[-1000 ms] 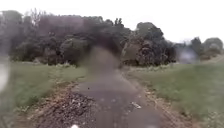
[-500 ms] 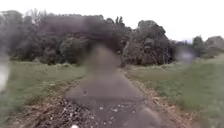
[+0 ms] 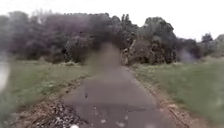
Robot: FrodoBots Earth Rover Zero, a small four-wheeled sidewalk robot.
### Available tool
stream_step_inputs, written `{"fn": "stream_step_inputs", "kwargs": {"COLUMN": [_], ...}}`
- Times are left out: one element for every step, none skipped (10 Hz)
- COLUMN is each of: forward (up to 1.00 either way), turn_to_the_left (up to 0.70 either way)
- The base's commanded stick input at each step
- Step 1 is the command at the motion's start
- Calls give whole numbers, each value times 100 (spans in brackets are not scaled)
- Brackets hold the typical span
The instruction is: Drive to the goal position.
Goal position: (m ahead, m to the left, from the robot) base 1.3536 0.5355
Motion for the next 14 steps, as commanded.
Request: {"fn": "stream_step_inputs", "kwargs": {"forward": [70,70,70,70,70,70,70,70,70,70,70,70,70,70], "turn_to_the_left": [0,0,31,24,6,0,0,0,0,0,0,0,0,0]}}
